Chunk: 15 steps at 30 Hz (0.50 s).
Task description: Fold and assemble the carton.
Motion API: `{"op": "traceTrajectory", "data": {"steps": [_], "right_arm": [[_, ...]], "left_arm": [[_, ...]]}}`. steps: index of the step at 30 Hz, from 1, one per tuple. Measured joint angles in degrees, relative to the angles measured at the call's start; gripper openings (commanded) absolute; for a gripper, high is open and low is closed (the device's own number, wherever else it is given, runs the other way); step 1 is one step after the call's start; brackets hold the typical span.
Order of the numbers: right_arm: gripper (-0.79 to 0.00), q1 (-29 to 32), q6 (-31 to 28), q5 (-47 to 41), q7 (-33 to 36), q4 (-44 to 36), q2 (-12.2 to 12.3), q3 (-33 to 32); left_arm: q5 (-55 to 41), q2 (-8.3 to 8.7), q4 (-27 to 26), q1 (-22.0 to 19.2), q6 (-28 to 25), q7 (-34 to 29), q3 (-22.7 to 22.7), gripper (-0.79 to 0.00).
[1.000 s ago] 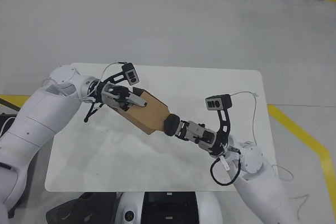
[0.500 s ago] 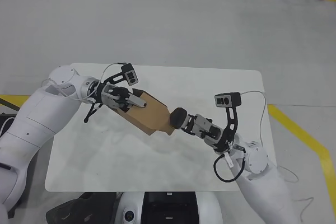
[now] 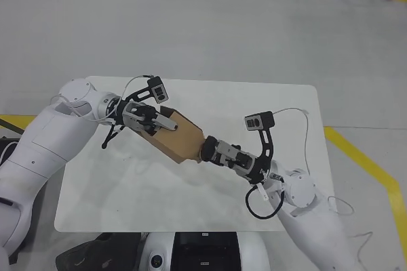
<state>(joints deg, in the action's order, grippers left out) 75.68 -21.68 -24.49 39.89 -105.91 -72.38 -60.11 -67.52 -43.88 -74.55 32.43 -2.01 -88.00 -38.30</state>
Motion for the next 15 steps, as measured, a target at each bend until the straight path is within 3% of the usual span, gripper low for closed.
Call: {"op": "traceTrajectory", "data": {"steps": [15], "right_arm": [[0.0, -2.3, 1.4, -0.2, 0.1, 2.0, -0.6, 3.0]], "left_arm": [[-0.3, -0.12, -0.5, -0.1, -0.3, 0.0, 0.2, -0.785]]}}
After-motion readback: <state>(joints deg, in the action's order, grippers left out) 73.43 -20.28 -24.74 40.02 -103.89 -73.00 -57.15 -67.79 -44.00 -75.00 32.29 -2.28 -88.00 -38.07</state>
